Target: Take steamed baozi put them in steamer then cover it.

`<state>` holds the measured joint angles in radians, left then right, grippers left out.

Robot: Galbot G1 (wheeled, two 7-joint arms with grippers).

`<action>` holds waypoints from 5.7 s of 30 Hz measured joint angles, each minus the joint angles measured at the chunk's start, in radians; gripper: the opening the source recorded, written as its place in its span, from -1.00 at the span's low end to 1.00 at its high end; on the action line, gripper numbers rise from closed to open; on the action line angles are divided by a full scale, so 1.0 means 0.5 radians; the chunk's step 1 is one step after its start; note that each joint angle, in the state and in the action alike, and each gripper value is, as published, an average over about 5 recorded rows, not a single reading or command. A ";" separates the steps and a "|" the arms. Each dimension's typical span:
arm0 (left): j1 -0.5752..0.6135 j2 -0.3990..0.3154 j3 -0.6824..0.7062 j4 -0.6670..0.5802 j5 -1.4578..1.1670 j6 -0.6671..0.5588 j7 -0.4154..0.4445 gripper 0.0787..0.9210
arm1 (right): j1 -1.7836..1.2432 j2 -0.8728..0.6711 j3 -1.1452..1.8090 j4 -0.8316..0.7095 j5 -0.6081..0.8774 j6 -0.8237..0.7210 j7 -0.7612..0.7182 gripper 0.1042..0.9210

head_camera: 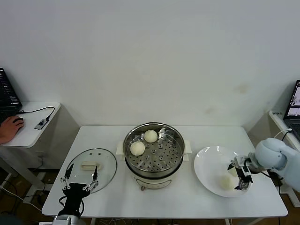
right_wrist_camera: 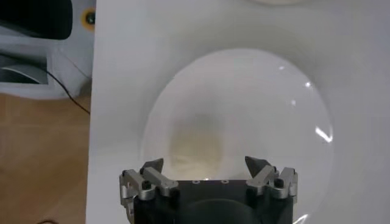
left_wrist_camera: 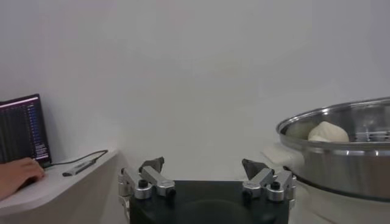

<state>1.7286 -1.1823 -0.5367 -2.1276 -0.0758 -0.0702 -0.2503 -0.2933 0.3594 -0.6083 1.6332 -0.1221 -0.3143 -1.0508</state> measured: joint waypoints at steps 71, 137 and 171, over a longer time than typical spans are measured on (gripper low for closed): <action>-0.013 0.007 -0.041 -0.002 -0.040 -0.017 -0.002 0.77 | 1.820 1.059 -1.297 -0.113 0.830 0.149 0.134 0.28; -0.040 0.014 -0.025 -0.014 -0.062 -0.047 -0.005 0.77 | 2.027 0.781 -1.456 0.098 0.616 0.075 0.015 0.76; 0.004 0.008 -0.021 -0.012 -0.002 -0.032 -0.003 0.77 | -0.080 0.065 0.313 -0.364 -0.186 0.167 0.001 0.76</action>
<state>1.7304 -1.1784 -0.5471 -2.1334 -0.0771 -0.0862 -0.2517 -0.3334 0.3918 -0.4520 1.4511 -0.2152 -0.2308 -1.0501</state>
